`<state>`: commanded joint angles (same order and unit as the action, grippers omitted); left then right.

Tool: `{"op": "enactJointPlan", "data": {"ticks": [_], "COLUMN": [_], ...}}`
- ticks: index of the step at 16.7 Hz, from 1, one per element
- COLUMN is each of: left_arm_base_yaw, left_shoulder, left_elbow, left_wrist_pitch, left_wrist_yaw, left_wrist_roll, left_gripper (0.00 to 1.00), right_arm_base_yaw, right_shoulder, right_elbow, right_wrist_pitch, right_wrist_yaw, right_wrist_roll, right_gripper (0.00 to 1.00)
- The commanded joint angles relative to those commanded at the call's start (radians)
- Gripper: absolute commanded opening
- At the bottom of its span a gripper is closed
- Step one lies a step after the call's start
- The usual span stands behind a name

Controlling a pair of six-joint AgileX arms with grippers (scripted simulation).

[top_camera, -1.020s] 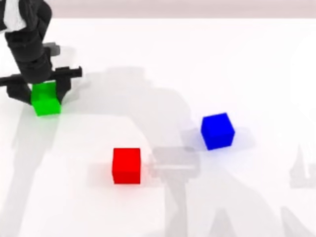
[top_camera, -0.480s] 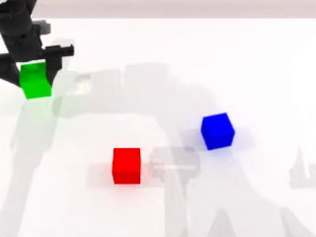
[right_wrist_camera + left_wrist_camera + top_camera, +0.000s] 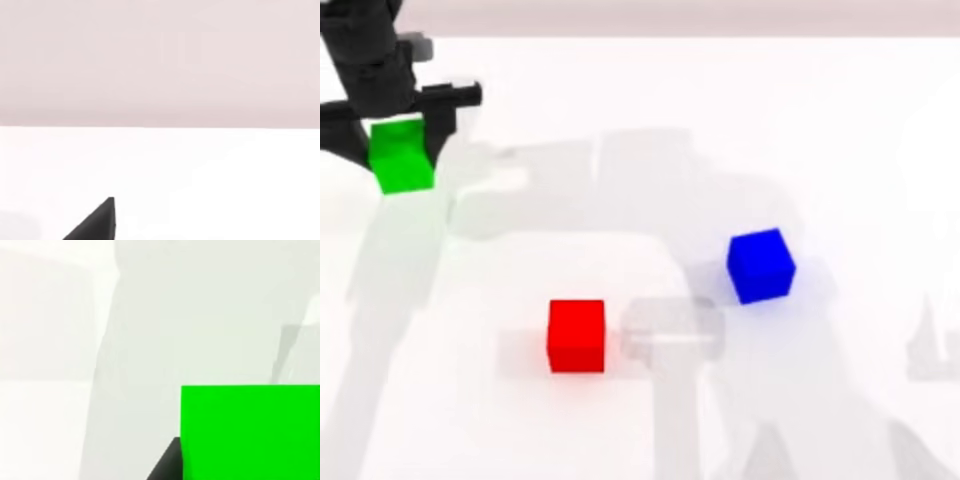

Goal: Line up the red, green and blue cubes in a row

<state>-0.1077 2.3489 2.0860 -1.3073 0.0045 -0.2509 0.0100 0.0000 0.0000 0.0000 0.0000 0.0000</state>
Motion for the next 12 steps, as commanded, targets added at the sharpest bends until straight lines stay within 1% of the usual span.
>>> {"op": "enactJointPlan", "data": {"ticks": [1,3,9,10,12], "left_arm_base_yaw": [-0.033,-0.130,-0.535,-0.587,-0.658], "left_shoulder": [-0.007,-0.027,-0.116,-0.131,-0.155], "left_elbow": [-0.009,-0.034,-0.142,-0.159,-0.186], "left_wrist_pitch": [0.001,0.004,0.020,0.023,0.030], "left_wrist_yaw": [0.000,0.000,0.000,0.000,0.000], "left_wrist_roll": [-0.028,-0.105,-0.396,-0.438,-0.502], "left_gripper": [0.00,0.00,0.00,0.00,0.00], "right_arm_base_yaw": [0.000,0.000,0.000,0.000,0.000], "right_shoulder": [0.000,0.000,0.000,0.000,0.000], "right_elbow": [0.000,0.000,0.000,0.000,0.000], "right_wrist_pitch": [0.000,0.000,0.000,0.000,0.000], "right_wrist_yaw": [0.000,0.000,0.000,0.000,0.000], "right_wrist_roll": [0.000,0.000,0.000,0.000,0.000], "right_gripper": [1.00,1.00,1.00,1.00,1.00]}}
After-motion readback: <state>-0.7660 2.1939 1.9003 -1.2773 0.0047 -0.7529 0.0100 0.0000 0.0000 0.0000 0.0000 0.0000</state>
